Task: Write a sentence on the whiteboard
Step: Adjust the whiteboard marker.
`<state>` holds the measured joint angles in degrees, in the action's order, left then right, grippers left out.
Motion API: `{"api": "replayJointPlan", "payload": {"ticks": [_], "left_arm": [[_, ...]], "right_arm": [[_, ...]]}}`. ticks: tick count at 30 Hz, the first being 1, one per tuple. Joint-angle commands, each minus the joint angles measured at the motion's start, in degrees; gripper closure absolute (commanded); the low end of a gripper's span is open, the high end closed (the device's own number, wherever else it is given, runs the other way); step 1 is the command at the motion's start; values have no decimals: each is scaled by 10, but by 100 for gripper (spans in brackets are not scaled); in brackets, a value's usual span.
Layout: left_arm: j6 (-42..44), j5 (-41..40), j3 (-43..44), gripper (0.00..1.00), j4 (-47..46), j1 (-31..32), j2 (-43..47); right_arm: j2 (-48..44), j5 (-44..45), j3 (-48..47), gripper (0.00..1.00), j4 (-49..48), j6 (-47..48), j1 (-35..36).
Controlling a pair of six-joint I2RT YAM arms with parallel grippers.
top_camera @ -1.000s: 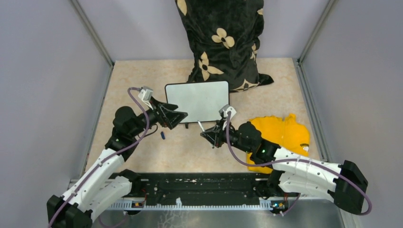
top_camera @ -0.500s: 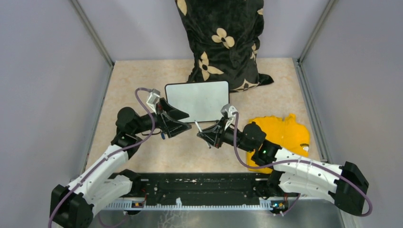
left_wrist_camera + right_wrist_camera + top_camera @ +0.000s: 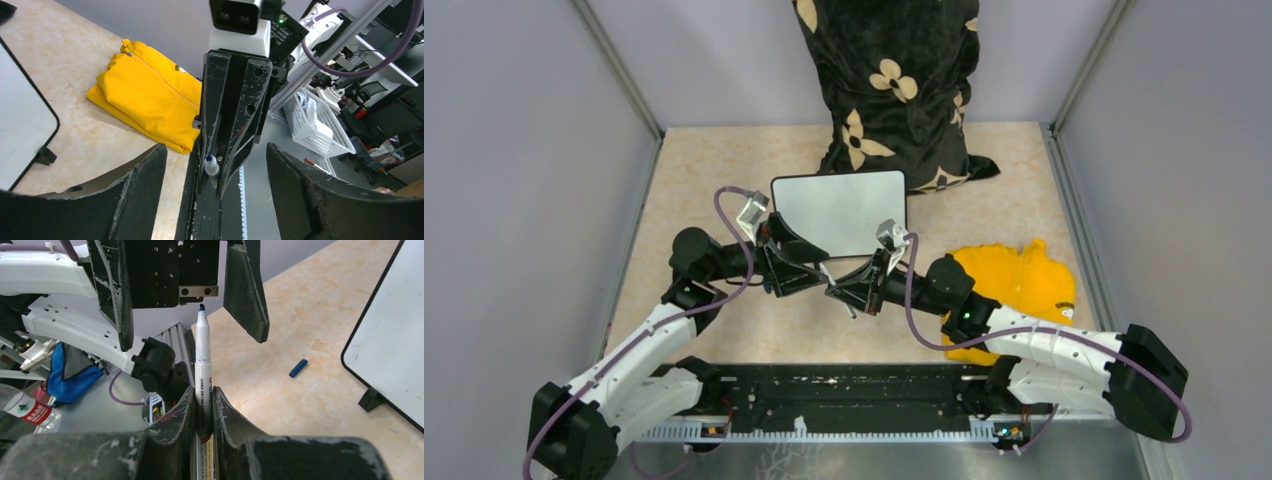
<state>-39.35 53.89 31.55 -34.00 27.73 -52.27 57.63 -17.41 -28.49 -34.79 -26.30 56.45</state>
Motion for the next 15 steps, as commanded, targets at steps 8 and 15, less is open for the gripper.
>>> {"api": "replayJointPlan", "payload": {"ticks": [8,15], "left_arm": [[-5,33,1,49,-41,10,-5],[-7,49,5,64,-44,14,-17]], "right_arm": [[11,-33,-18,100,-68,-19,-3],[13,-34,-15,100,-72,-20,-2]]}}
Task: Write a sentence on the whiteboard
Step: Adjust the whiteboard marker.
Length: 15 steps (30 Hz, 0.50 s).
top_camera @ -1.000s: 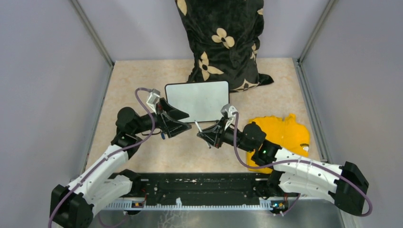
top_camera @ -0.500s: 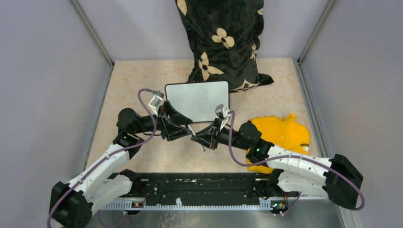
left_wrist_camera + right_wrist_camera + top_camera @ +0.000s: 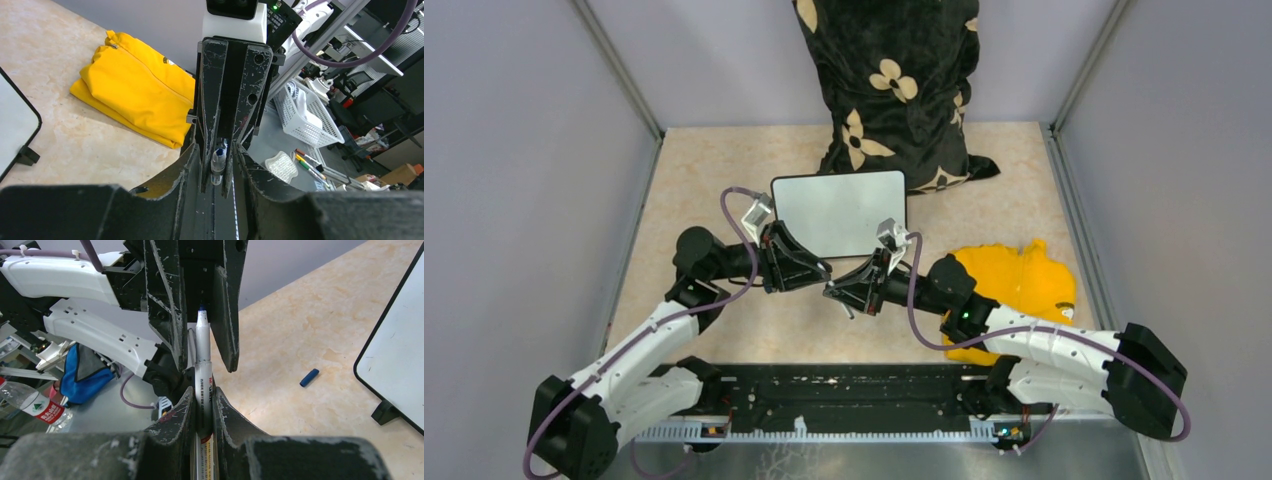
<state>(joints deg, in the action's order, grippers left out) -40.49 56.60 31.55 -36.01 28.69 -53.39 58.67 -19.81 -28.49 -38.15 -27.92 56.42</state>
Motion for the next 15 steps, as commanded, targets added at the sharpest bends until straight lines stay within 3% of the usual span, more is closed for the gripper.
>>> {"api": "replayJointPlan", "payload": {"ticks": [1,8,13,15], "left_arm": [[4,23,5,66,-24,6,-6],[2,25,4,80,-29,8,-7],[0,23,2,99,-35,8,-6],[0,19,0,100,-35,8,-5]], "right_arm": [[3,-10,-15,100,-39,-4,-3],[4,-9,-12,100,-39,-3,-2],[6,-9,-11,100,-41,-4,-2],[6,-8,-11,100,-40,-6,-2]]}}
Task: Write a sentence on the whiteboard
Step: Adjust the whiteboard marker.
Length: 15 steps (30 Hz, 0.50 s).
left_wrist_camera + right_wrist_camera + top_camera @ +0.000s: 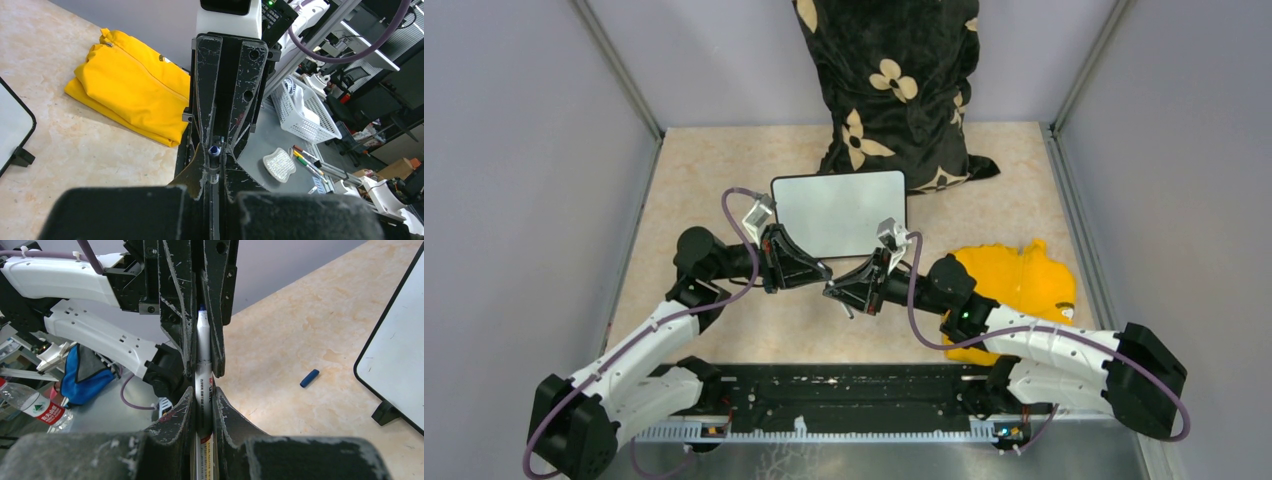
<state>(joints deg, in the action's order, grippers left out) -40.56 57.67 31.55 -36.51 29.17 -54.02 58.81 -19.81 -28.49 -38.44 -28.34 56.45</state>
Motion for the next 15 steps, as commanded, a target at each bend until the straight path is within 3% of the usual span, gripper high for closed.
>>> {"api": "replayJointPlan", "payload": {"ticks": [1,5,10,15], "left_arm": [[0,7,0,100,-30,4,3],[3,-7,-5,100,-28,4,12],[-3,-43,-14,100,-40,3,16],[-51,-100,-18,100,-98,4,23]], "right_arm": [[4,-8,-11,100,-36,-2,-2],[2,-8,-14,98,-25,-6,-3],[-13,2,-22,59,5,-7,-3],[-51,48,-13,46,14,-23,-3]]}}
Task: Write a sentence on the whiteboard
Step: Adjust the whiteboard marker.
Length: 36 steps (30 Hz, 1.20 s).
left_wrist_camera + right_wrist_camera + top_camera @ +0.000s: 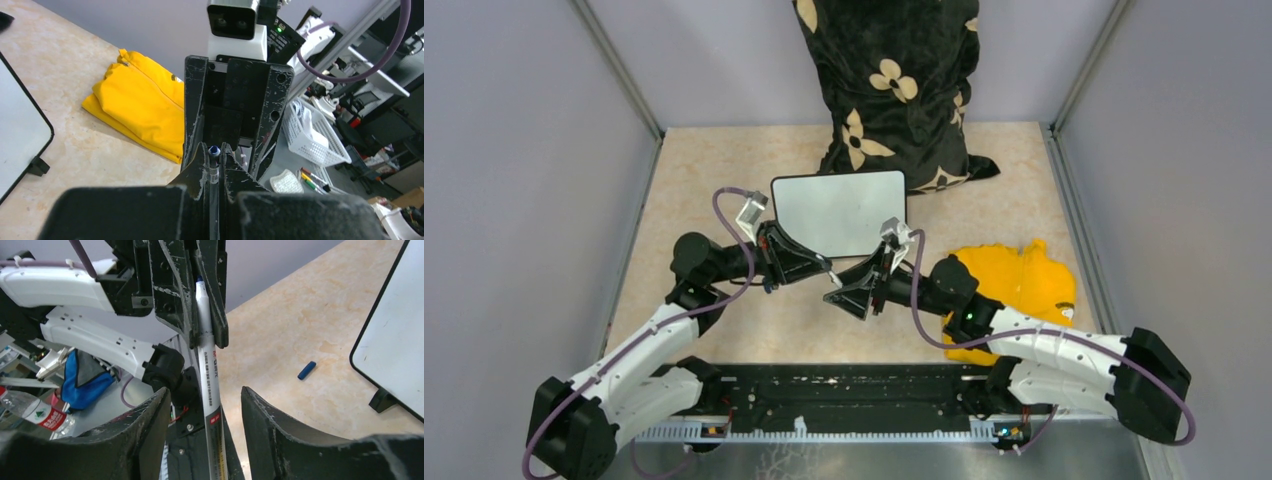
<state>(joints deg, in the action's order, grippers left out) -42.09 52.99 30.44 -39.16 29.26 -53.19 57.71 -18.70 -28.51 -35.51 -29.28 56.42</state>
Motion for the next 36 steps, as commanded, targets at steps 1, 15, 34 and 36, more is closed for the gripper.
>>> {"api": "replayJointPlan", "payload": {"ticks": [1,15,34,36], "left_arm": [[-47,-71,-8,100,-79,3,19],[-230,-282,-44,100,-214,5,36],[-295,-417,-45,100,-199,30,67],[-294,-436,-50,100,-186,34,73]], "right_arm": [[-50,49,-8,45,-21,-22,-2],[-94,185,17,25,-152,-121,-3],[51,185,-74,38,-282,-193,-2],[63,194,-80,40,-293,-199,-1]]}}
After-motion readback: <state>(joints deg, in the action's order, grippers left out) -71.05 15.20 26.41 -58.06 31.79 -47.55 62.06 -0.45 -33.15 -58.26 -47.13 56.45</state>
